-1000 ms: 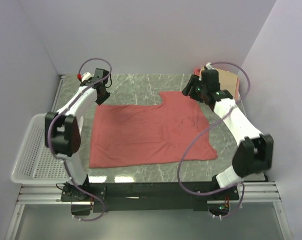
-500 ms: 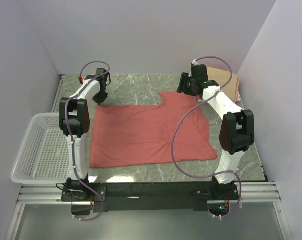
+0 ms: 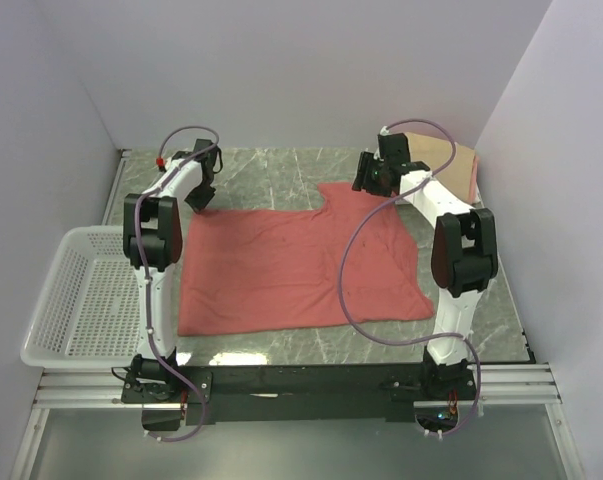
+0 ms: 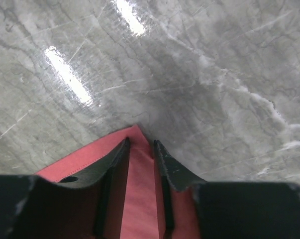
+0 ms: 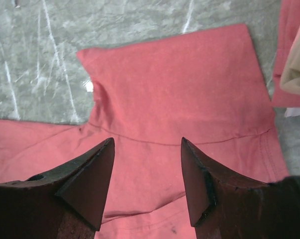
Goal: Fold and stack the t-shirts
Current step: Fold the tshirt
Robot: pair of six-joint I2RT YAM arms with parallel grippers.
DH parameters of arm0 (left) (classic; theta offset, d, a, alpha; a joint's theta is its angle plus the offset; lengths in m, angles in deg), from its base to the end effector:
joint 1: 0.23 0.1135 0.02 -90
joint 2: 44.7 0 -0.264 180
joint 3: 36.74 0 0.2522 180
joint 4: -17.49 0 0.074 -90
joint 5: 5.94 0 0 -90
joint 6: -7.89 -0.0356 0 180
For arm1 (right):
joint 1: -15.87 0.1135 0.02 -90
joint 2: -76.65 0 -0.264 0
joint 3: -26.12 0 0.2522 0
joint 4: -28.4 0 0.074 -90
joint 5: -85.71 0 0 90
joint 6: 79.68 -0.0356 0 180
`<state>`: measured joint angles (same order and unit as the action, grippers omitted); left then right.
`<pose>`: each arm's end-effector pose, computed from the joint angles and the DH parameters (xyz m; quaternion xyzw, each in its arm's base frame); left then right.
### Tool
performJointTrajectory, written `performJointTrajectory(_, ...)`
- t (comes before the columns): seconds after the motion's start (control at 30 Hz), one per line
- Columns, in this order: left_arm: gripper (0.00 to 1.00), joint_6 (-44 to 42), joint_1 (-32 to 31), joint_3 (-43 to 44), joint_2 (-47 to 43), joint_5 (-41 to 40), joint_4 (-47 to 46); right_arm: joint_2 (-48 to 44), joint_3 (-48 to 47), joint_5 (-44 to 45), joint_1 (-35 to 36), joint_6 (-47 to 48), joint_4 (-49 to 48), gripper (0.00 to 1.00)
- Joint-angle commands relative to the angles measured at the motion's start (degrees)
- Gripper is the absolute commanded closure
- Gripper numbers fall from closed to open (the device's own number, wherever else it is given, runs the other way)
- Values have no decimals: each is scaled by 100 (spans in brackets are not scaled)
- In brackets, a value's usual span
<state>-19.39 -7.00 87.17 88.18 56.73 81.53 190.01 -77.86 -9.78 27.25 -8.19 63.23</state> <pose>0.4782 -0.0403 0.1666 -0.4816 0.8324 0.1102 0.2511 0.4424 0.0925 0.2384 0.0386 0.9195 0.1428 0.3641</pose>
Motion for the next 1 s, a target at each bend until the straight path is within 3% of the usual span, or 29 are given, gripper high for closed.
performJointTrajectory(0.0,69,126,35,226,194,-88,139,72,-330,-30,-153,57,-164,37)
performJointTrajectory(0.27,99,65,44,-2,-51,61,-9,940,-1250,321,-276,154,415,36)
performJointTrajectory(0.53,99,-58,105,-564,-544,202,-317,1838,-2456,541,-320,93,1400,37)
performJointTrajectory(0.97,99,-181,193,-1004,-843,272,-528,2489,-3213,1595,-329,-83,2236,39)
